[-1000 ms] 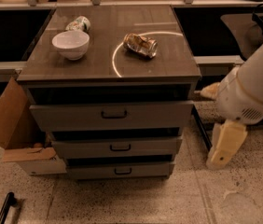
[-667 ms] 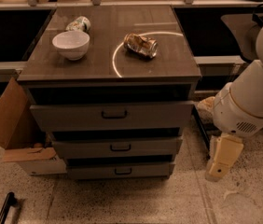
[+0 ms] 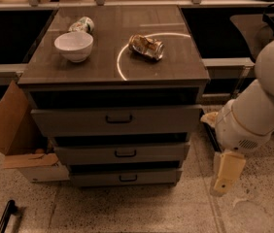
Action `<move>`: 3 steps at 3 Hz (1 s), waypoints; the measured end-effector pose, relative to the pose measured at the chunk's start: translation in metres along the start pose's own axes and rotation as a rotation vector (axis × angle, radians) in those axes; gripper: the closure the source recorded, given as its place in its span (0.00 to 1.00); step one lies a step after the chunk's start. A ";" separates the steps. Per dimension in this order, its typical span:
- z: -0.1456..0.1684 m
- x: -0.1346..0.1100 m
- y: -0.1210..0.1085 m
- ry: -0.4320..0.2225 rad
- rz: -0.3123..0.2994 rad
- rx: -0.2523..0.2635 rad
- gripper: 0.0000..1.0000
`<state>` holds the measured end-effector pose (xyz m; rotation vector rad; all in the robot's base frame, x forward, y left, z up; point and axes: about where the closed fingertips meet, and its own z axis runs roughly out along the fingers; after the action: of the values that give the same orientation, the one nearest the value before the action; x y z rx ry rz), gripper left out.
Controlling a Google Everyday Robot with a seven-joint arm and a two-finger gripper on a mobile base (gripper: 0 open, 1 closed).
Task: Open middle drawer
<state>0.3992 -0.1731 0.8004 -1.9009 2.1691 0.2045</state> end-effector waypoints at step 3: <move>0.162 0.025 0.015 -0.121 -0.135 -0.145 0.00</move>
Offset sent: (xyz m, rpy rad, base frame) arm 0.0003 0.0314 -0.2376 0.1962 0.1207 0.2627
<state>0.3968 -0.1515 0.6374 -2.0469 1.9875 0.4499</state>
